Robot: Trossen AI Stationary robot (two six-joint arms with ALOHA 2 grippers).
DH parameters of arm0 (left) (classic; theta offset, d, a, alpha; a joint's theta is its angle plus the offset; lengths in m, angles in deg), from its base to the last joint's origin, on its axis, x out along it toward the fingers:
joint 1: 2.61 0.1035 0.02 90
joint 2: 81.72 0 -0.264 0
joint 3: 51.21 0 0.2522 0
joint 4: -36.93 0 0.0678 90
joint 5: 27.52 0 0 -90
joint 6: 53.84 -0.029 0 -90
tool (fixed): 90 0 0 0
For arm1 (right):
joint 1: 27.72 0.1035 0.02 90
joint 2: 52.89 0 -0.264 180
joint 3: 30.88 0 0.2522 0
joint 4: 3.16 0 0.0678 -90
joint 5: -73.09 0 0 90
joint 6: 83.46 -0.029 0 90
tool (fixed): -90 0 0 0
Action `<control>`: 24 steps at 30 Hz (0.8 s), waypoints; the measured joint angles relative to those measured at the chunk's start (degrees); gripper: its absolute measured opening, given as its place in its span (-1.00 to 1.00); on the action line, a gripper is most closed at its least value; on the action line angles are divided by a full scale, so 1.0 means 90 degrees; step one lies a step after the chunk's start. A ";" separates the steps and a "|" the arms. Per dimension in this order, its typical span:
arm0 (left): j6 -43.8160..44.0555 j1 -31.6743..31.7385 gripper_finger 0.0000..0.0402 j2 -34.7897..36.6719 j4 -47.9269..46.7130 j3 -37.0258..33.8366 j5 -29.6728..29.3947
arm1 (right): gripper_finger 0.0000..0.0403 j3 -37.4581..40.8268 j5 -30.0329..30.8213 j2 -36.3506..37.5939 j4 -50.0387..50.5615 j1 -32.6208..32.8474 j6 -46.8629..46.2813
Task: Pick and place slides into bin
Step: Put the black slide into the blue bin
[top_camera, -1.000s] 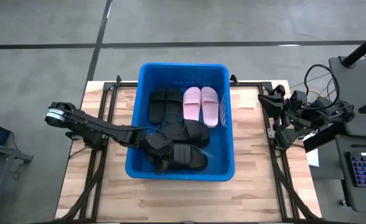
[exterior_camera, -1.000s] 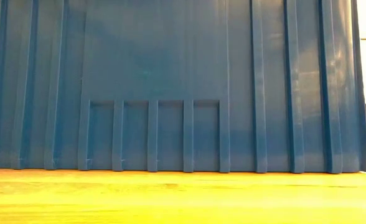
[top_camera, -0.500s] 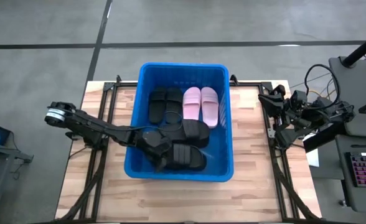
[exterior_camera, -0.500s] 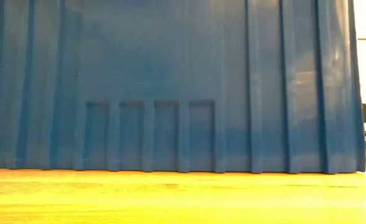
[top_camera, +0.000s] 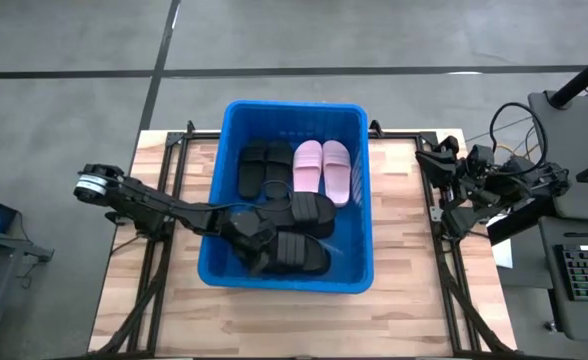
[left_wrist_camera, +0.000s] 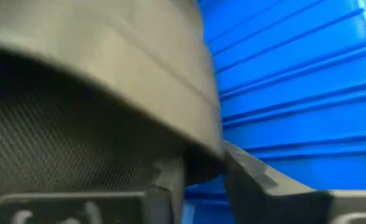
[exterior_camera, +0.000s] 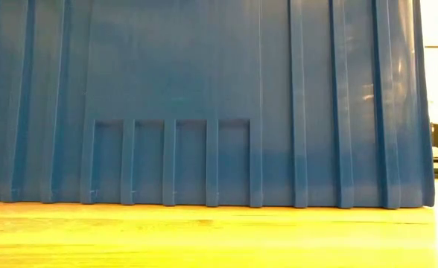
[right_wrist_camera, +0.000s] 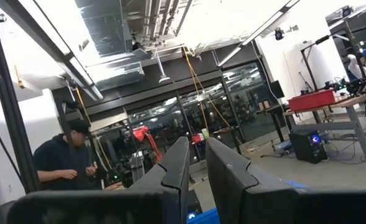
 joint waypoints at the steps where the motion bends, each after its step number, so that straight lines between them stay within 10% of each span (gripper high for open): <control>1: 0.0116 0.0010 -0.57 0.0001 -0.0008 0.0001 0.0072 | -0.76 0.0000 0.0000 0.0000 -0.0002 0.0000 0.0001; 10: 0.0378 0.0036 -0.04 0.0094 -0.0076 0.0059 0.0522 | -0.76 0.0000 0.0000 -0.0002 -0.0003 0.0000 0.0000; 24: 0.0952 0.0121 0.16 0.0132 0.0014 0.0209 0.1696 | -0.77 0.0000 -0.0001 -0.0002 0.0004 -0.0001 0.0005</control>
